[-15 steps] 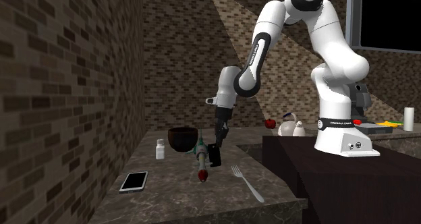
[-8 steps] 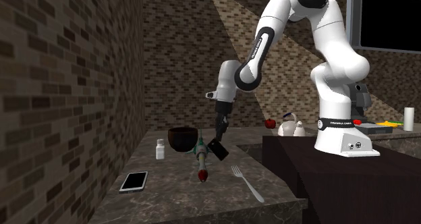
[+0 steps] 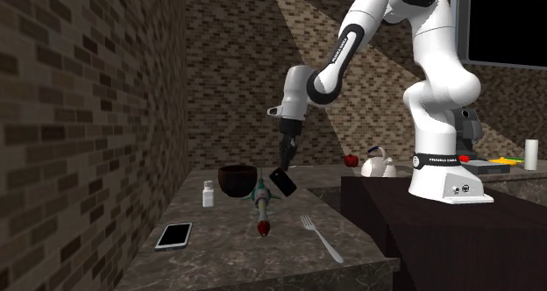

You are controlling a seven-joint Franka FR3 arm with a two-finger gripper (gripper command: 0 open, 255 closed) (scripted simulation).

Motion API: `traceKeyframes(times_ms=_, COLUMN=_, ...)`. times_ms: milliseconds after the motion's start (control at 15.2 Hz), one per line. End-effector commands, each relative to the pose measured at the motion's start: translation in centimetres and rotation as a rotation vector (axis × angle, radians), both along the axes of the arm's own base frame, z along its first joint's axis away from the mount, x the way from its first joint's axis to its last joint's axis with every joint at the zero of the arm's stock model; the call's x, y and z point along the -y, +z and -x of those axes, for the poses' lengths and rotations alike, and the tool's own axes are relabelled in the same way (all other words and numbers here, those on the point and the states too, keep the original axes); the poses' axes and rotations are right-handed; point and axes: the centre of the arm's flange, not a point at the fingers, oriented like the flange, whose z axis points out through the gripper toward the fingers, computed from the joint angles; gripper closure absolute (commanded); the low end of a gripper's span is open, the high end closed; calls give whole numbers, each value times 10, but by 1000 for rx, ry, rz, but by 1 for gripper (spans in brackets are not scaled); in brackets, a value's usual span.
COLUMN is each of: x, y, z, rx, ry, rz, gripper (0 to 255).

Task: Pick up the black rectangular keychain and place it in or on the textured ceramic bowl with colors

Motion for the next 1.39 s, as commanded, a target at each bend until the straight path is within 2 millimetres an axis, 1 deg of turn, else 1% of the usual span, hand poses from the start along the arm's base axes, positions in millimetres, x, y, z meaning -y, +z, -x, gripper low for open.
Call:
traceKeyframes(times_ms=0, x=-1, y=11, z=0, rx=0, ry=0, rz=0, gripper=255)
traceKeyframes(times_ms=1320, x=-1, y=116, z=0, rx=0, ry=0, rz=0, gripper=255)
